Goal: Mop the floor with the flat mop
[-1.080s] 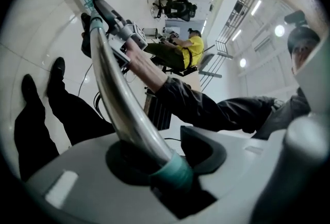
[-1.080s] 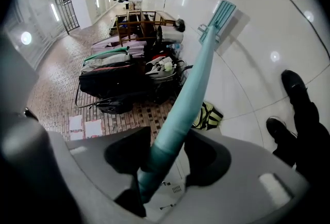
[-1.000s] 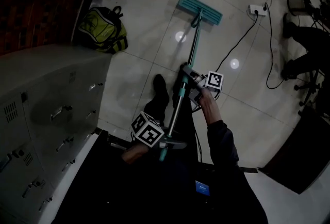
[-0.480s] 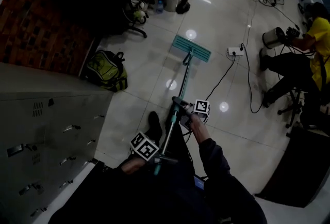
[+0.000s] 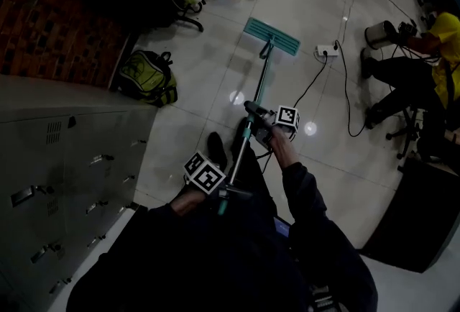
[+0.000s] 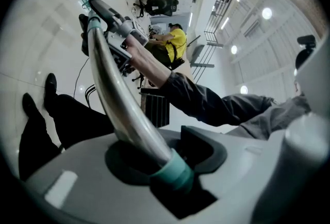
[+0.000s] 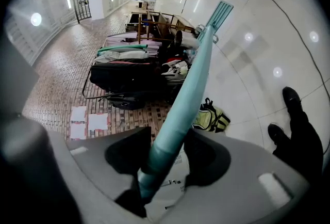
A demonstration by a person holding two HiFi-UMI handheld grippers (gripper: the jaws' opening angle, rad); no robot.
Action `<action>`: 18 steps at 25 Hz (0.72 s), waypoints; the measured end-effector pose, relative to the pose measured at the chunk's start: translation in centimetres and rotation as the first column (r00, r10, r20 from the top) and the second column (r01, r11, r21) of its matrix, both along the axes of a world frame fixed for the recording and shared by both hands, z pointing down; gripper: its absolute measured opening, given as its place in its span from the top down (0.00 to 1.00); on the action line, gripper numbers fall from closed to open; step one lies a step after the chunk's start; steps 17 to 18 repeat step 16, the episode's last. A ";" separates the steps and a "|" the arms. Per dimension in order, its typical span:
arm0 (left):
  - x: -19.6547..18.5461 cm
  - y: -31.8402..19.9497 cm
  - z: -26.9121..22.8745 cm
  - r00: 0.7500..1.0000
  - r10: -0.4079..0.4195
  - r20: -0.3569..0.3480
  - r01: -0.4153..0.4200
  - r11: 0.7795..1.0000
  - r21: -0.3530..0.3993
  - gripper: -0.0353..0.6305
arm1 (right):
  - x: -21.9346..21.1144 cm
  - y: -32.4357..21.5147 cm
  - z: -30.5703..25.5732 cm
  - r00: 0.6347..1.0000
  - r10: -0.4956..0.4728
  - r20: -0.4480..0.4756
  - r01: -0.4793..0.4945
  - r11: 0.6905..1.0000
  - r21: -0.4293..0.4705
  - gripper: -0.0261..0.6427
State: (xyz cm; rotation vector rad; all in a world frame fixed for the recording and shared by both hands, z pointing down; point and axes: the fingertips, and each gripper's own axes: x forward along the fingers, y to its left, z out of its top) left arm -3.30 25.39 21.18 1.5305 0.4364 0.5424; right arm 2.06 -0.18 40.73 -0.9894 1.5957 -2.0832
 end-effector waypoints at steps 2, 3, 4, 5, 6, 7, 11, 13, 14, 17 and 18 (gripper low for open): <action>-0.1 0.1 -0.2 1.000 0.004 -0.004 -0.004 1.000 0.000 0.69 | -0.1 -0.2 -0.4 1.000 -0.004 -0.003 0.004 1.000 0.018 0.66; -0.1 0.2 -0.3 1.000 0.009 -0.004 -0.009 1.000 -0.001 0.69 | -0.1 -0.2 -0.5 1.000 -0.004 -0.004 0.004 1.000 0.021 0.66; -0.1 0.2 -0.4 1.000 0.013 -0.005 -0.013 1.000 -0.001 0.69 | 0.0 -0.1 -0.5 1.000 -0.002 -0.006 0.003 1.000 0.020 0.66; 0.0 0.2 -0.5 1.000 0.018 -0.006 -0.018 1.000 -0.001 0.69 | 0.1 -0.2 -0.6 1.000 0.000 -0.010 0.000 1.000 0.018 0.66; 0.1 0.1 -0.6 1.000 0.021 -0.007 -0.021 1.000 -0.001 0.69 | 0.3 -0.2 -0.7 1.000 0.002 -0.014 -0.002 1.000 0.017 0.66; 0.2 0.0 -0.6 1.000 0.024 -0.009 -0.024 1.000 0.000 0.69 | 0.5 -0.3 -0.7 1.000 0.005 -0.017 -0.004 1.000 0.016 0.66; 0.3 -0.1 -0.6 0.999 0.029 -0.013 -0.029 1.000 0.006 0.69 | 0.8 -0.6 -0.9 1.000 0.004 -0.016 -0.004 1.000 0.027 0.66; 0.4 -0.2 -0.7 0.999 0.030 -0.015 -0.030 0.999 0.010 0.69 | 1.0 -0.8 -0.9 1.000 0.004 -0.012 -0.004 0.999 0.037 0.65; 0.4 -0.2 -0.7 0.999 0.031 -0.016 -0.031 0.999 0.012 0.69 | 1.1 -0.8 -0.8 1.000 0.006 -0.007 -0.006 0.999 0.040 0.66; 0.5 -0.2 -0.8 0.999 0.034 -0.017 -0.034 0.999 0.014 0.69 | 1.3 -0.8 -0.7 1.000 0.011 0.000 -0.011 0.999 0.038 0.65; 0.5 -0.2 -0.8 0.999 0.034 -0.017 -0.034 0.999 0.014 0.69 | 1.3 -0.8 -0.7 1.000 0.011 0.000 -0.011 0.999 0.038 0.65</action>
